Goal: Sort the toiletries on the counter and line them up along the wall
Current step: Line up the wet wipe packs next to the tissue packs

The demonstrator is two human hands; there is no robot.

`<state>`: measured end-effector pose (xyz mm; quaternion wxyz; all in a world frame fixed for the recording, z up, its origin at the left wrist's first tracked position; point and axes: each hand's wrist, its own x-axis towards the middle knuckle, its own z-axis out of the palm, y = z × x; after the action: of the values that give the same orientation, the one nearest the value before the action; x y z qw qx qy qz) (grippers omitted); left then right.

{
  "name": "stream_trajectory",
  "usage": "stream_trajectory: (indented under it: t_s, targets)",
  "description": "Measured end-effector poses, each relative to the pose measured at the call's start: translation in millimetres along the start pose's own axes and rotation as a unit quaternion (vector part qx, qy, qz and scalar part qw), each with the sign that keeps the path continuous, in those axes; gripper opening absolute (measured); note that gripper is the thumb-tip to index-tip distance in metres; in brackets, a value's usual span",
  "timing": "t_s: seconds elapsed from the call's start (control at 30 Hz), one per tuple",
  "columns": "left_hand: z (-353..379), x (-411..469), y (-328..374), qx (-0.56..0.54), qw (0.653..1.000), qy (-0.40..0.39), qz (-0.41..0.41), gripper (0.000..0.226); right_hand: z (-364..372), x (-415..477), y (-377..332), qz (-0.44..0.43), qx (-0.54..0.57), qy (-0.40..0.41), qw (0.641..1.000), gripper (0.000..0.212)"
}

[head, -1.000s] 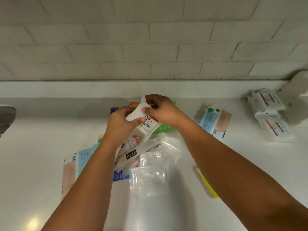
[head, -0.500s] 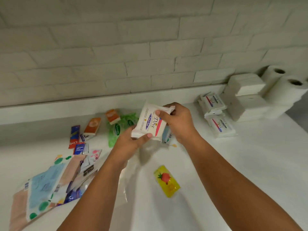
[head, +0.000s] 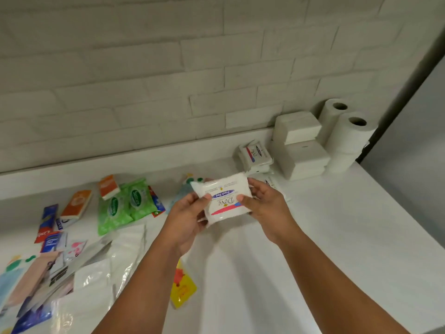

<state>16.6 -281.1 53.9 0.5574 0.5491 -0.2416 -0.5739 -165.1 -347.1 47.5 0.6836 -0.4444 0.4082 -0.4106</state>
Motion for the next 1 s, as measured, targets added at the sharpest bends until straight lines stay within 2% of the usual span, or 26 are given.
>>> stream_trajectory:
  t_s: [0.1,0.2,0.3,0.5,0.63,0.7,0.77,0.87,1.0]
  targets:
    - [28.4,16.4,4.9,0.04,0.998,0.035,0.028,0.021,-30.0,-3.9,-6.3,0.042,-0.034,-0.076,0.996,0.052]
    - [52.1,32.2,9.1,0.103,0.993,0.004,0.054,0.023,-52.8,-2.4,-16.4,0.071,-0.049,-0.112,0.99,0.037]
    - [75.8,47.2,7.4,0.146,0.987,-0.043,0.048,0.029,-72.7,4.8,-23.7,0.083,-0.069,-0.097,0.989,0.024]
    - [119.3,73.2,-24.4,0.089,0.992,0.056,0.071,0.034,-104.9,31.1,-12.3,0.058,-0.06,-0.031,0.996,0.019]
    - [116.9,82.6,-52.2,0.127,0.99,0.053,0.016,0.028,-111.8,54.9,0.3,0.056,-0.059,0.025,0.996,0.021]
    - [115.9,88.6,-60.7,0.135,0.99,0.049,0.011,0.019,-110.6,64.0,4.1,0.05,-0.099,0.039,0.993,0.025]
    - [117.7,94.8,-63.2,0.147,0.987,0.065,0.024,0.014,-109.9,71.9,8.6,0.015,-0.196,0.064,0.978,0.025]
    - [126.8,108.6,-66.7,0.167,0.98,0.101,0.028,0.01,-114.7,86.6,15.9,-0.043,-0.355,0.088,0.93,0.028]
    - [132.2,127.8,-72.3,0.192,0.972,0.136,0.022,0.007,-122.7,105.9,28.1,-0.074,-0.486,0.116,0.863,0.03]
